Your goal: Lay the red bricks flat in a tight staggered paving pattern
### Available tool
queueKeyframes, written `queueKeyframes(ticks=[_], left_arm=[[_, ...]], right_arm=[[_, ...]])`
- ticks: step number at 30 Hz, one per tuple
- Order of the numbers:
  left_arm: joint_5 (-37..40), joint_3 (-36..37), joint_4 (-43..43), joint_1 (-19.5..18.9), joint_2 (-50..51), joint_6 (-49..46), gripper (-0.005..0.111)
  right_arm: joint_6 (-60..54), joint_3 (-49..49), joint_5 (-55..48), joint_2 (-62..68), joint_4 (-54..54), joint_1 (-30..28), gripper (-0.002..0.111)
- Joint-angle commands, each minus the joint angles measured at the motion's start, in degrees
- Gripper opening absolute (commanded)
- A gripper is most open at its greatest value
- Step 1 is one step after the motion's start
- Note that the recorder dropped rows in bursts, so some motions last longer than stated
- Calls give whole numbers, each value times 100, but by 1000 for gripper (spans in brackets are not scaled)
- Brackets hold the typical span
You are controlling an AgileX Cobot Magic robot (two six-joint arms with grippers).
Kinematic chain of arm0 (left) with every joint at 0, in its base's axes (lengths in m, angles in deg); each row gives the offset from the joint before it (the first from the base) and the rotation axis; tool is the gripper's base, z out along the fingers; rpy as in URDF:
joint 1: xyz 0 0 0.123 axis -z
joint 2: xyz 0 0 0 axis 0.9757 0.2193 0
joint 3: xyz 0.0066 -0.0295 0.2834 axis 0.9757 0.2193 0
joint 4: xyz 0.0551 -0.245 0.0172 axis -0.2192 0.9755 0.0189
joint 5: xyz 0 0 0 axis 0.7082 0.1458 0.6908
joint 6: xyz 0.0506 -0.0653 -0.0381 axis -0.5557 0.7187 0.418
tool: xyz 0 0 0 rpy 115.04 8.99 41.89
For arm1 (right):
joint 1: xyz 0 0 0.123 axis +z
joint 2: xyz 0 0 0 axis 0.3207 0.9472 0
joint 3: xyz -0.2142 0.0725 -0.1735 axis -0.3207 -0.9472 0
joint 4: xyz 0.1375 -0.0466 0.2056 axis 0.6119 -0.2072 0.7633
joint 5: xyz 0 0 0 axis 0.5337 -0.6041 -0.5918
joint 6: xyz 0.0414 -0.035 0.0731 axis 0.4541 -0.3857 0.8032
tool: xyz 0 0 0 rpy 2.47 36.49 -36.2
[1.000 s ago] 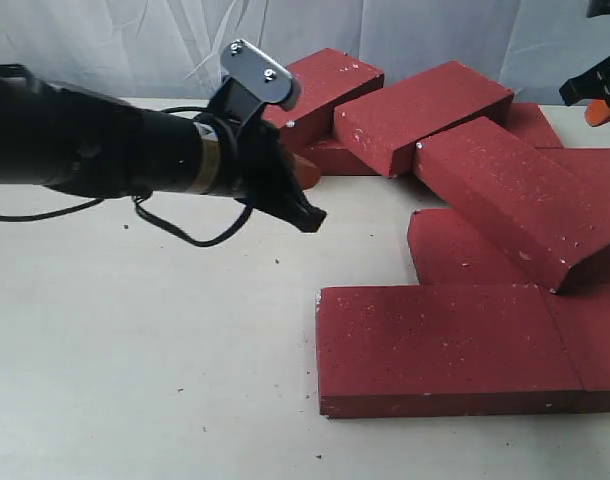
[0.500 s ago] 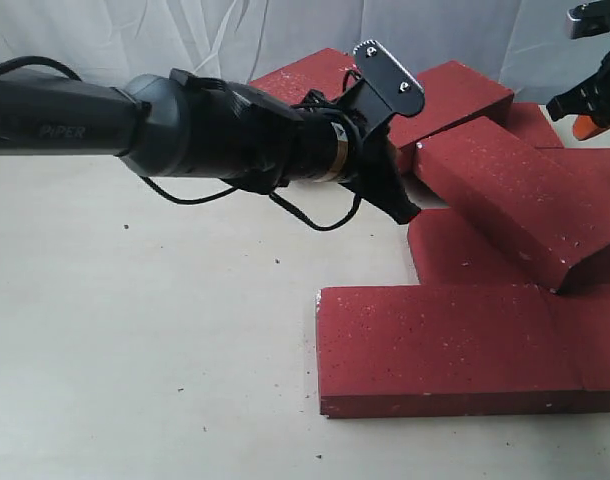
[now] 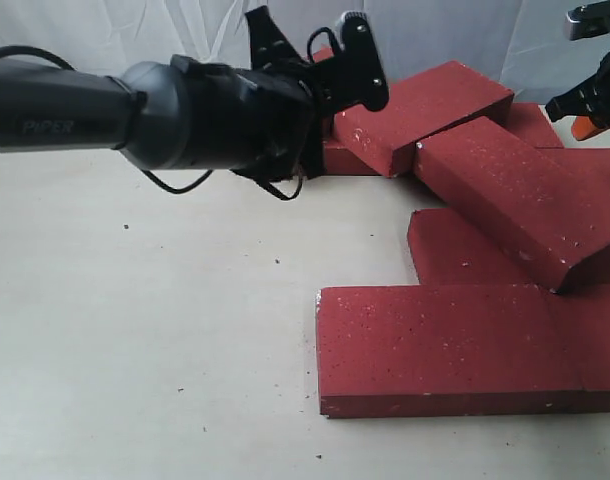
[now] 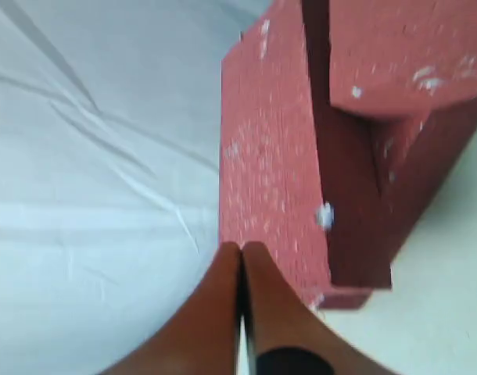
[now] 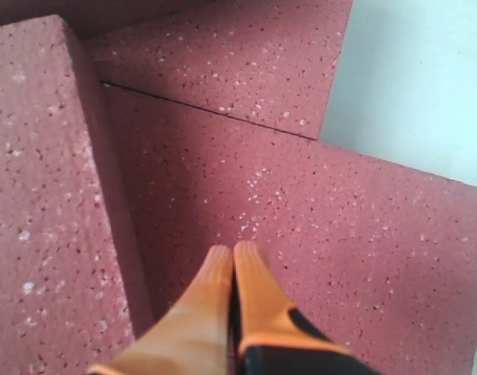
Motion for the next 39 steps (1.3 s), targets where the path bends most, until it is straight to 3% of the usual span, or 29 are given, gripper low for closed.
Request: queueKeyframes(ticks=[1,6,9,15,24,31,39], left_arm=[[388,-418,3963,-213,-78,-2962,0],[-792,-659,8169,-301,-78,-5765,0],[-1288,-682,9577,-133,3,-6919,0],[-1272,-1226,9734,225,555,-7067,0],[-1063,-2211,9945,252,1588,-7034,0],[-1081,-2697,10362,286,1919,-7034,0],[-1079,-2935,10206,485,1901,-7044,0]], right_arm=[[-28,28,27,-15,17,-24,-1],[-28,28,-17,-3,17,-24,-1],[-252,28,-72,-3,17,15,-1],[-345,28,-108,205,-74,59,-1],[-484,28,-74,594,-9,109,-1],[-545,32,-599,479,110,109,-1],[-634,32,-1210,177,336,109,-1]])
